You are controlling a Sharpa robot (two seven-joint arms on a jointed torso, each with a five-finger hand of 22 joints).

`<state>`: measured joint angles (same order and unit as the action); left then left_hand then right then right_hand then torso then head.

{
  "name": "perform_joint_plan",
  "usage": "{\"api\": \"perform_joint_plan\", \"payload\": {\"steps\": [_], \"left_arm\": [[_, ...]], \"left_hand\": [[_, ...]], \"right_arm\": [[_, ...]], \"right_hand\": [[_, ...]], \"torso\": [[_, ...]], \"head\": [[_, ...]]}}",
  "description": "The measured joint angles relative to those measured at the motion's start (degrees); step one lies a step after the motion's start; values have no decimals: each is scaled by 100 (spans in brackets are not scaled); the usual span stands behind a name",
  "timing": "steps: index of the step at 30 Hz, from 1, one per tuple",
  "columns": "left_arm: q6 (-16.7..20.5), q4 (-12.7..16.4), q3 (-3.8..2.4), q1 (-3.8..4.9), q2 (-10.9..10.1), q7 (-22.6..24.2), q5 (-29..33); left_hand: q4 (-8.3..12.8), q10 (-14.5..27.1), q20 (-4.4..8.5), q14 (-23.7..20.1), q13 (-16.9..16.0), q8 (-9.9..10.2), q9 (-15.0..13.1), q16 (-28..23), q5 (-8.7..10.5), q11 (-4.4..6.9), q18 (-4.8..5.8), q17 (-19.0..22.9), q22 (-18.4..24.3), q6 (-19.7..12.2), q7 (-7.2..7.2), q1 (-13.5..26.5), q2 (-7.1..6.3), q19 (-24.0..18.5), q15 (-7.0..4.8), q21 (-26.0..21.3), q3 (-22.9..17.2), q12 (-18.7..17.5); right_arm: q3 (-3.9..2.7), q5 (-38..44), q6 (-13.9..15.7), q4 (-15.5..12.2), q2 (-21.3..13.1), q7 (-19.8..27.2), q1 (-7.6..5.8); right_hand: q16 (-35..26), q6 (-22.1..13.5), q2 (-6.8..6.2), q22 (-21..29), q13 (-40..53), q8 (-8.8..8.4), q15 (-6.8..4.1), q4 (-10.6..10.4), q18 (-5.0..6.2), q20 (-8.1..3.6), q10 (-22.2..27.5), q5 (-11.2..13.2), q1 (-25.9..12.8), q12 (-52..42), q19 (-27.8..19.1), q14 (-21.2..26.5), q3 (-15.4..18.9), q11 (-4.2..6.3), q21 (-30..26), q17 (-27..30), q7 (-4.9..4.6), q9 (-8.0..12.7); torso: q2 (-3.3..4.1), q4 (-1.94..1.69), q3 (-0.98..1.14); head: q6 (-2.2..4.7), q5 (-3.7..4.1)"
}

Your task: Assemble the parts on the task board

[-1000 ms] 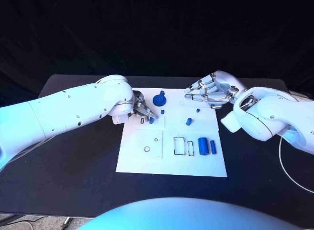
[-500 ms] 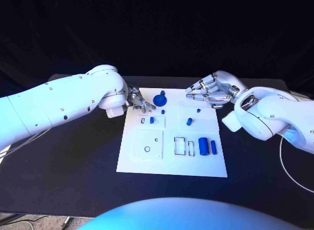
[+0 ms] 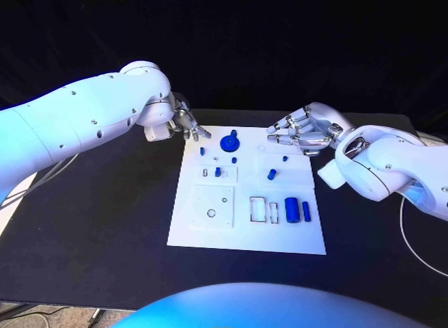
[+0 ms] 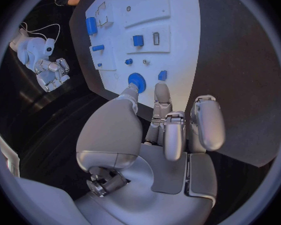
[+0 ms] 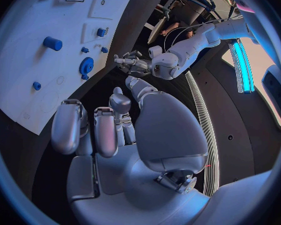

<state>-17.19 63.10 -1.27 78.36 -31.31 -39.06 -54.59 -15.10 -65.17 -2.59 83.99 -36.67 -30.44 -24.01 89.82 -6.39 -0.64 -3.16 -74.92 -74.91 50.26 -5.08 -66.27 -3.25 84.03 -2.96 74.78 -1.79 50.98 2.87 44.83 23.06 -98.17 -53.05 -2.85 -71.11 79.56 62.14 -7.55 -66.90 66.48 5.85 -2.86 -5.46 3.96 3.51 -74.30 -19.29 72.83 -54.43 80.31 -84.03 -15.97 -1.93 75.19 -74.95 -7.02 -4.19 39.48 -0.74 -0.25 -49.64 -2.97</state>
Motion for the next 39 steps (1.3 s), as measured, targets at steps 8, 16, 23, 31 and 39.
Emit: {"api": "perform_joint_plan", "payload": {"steps": [8,16,23,31,39], "left_arm": [[-234,-585,67,-6,356,180,-234],[-344,-968,110,-108,612,321,-415],[-405,-1088,116,-152,691,370,-524],[-468,-1153,117,-160,696,368,-617],[-576,-1160,117,-162,702,361,-626]], "left_hand": [[-151,-210,1,4,-224,-117,-13,0,235,64,0,0,0,164,81,-13,46,0,-37,128,278,254],[-131,-333,1,11,-388,-212,-78,0,279,105,0,1,0,255,132,-18,163,0,-54,215,415,394],[-124,-384,1,-1,-441,-267,-127,0,279,118,0,1,0,286,163,-44,197,0,-84,278,456,449],[-100,-404,44,-1,-461,-301,-172,0,278,137,1,1,0,306,184,-114,268,1,-84,281,511,473],[-77,-425,44,-2,-482,-350,-226,0,246,157,1,2,1,306,183,-229,362,1,-124,310,535,493]], "right_arm": [[1,4,-12,12,27,2,0],[1,6,-25,21,49,5,1],[1,7,-39,34,57,5,1],[1,7,-54,44,66,6,1],[1,7,-69,50,73,6,1]], "right_hand": [[0,0,0,0,0,0,0,0,0,0,0,0,0,0,0,0,0,0,0,1,0,0],[0,0,0,0,0,0,0,0,0,0,0,0,0,0,0,0,0,0,1,1,0,0],[0,0,0,0,0,0,0,0,0,0,0,0,0,0,0,0,0,0,1,2,0,0],[0,0,0,0,1,-23,0,0,0,0,0,0,0,0,0,0,0,0,3,2,0,0],[0,0,0,0,0,-23,0,1,0,0,0,0,0,0,0,0,0,0,3,3,0,0]], "torso": [[21,5,-12],[44,12,-23],[47,15,-23],[38,8,-20],[33,9,-18]], "head": [[58,-38],[59,-40],[29,-44],[5,-59],[-4,-54]]}}
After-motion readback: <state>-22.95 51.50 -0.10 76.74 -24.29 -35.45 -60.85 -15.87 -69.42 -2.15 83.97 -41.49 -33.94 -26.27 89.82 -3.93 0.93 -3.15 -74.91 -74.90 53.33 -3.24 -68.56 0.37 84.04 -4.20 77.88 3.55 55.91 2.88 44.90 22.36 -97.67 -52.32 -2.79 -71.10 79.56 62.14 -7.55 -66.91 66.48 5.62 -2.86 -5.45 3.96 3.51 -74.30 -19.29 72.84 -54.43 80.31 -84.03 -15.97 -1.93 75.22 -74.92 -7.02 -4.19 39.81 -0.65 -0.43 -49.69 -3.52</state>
